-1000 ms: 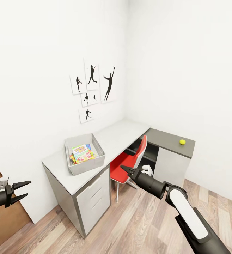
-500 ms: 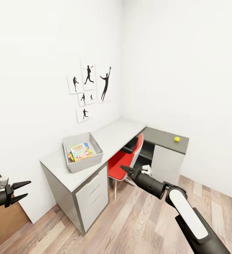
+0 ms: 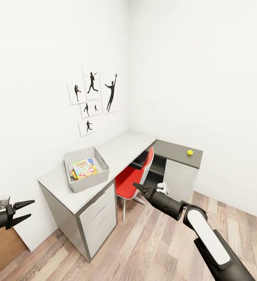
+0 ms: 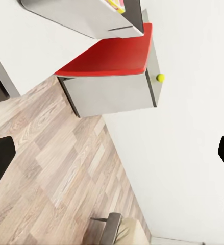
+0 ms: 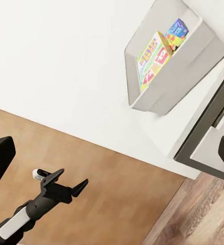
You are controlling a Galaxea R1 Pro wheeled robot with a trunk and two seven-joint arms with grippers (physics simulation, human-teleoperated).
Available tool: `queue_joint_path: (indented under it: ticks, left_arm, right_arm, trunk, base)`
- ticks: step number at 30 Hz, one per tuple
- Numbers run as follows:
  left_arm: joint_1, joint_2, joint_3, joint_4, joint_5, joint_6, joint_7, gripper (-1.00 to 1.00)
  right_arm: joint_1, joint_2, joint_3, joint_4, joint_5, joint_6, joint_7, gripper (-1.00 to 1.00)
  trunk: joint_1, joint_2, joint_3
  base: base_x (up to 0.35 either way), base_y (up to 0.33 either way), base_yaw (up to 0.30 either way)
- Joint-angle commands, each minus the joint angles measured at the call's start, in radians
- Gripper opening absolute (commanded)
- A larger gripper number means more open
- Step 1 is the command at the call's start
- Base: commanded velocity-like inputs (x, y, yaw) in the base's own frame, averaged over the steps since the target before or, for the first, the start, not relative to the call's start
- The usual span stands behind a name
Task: Put all the toys in the child's room - the three board games (two on the bed and one on the table), the two jigsaw puzzles on the table, and the tennis ball on the table - inside the toy box on the table in the child's room.
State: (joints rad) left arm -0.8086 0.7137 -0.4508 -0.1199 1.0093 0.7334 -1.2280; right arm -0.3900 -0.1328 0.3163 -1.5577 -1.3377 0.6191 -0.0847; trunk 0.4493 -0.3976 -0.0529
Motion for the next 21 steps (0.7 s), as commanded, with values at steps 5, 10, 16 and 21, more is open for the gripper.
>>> queue_joint_path:
  ticks: [5, 10, 16, 21]
  left_arm:
    - [-0.001, 0.001, -0.009, 0.000, 0.008, 0.008, -0.003, 1.00]
    - [-0.001, 0.001, -0.009, 0.000, 0.008, 0.006, -0.004, 1.00]
    - [-0.001, 0.002, -0.009, 0.000, 0.008, 0.005, -0.004, 1.00]
    - [-0.001, 0.003, -0.009, 0.001, 0.008, 0.002, -0.007, 1.00]
  right_arm:
    - [-0.001, -0.001, 0.002, -0.002, -0.010, 0.001, -0.009, 1.00]
    - [-0.001, -0.001, 0.002, -0.001, -0.010, 0.001, -0.009, 1.00]
    - [-0.001, -0.001, 0.001, 0.003, -0.011, 0.001, -0.009, 1.00]
    - [-0.001, -0.001, 0.001, 0.005, -0.011, 0.001, -0.009, 1.00]
  trunk:
    - [0.001, -0.002, -0.002]
    - [0.001, -0.002, -0.001]
    - [0.001, -0.002, 0.003]
    - [0.001, -0.002, 0.008]
  base:
    - [0.000, 0.000, -0.001]
    - [0.000, 0.000, -0.043]
    - [0.000, 0.000, -0.194]
    - [0.000, 0.000, -0.233]
